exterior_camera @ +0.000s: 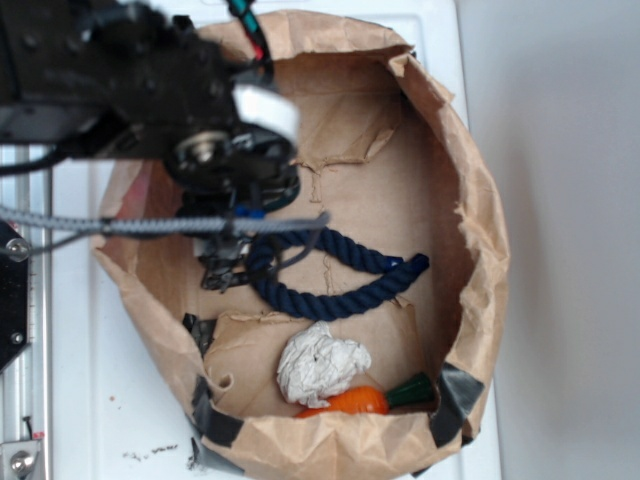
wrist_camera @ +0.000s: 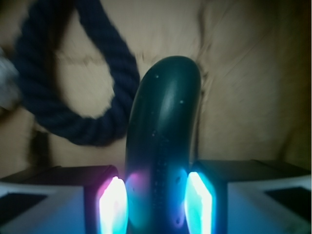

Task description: Grab the plastic pickle.

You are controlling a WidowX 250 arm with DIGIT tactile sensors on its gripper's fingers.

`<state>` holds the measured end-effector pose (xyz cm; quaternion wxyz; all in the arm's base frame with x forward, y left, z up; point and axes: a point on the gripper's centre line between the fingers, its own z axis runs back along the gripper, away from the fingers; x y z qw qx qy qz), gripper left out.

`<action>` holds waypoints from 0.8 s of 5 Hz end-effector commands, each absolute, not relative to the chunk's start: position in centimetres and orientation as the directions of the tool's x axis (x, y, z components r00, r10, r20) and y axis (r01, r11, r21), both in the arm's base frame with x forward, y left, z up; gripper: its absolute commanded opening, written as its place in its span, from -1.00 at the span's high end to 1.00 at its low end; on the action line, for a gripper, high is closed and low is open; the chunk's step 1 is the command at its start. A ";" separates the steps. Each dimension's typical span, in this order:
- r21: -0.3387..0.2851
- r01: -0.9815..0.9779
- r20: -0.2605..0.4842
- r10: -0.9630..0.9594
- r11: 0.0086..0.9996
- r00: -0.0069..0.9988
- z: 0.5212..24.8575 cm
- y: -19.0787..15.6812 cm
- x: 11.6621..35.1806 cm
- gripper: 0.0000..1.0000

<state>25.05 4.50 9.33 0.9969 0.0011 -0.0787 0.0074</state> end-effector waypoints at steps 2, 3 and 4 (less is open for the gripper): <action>0.051 -0.019 0.232 0.007 0.999 0.973 17.3 -1.2 27.7 1.00; 0.084 -0.009 0.237 -0.011 0.996 0.972 17.7 -2.6 27.7 1.00; 0.107 -0.038 0.274 0.007 0.994 0.962 17.5 -2.9 27.2 1.00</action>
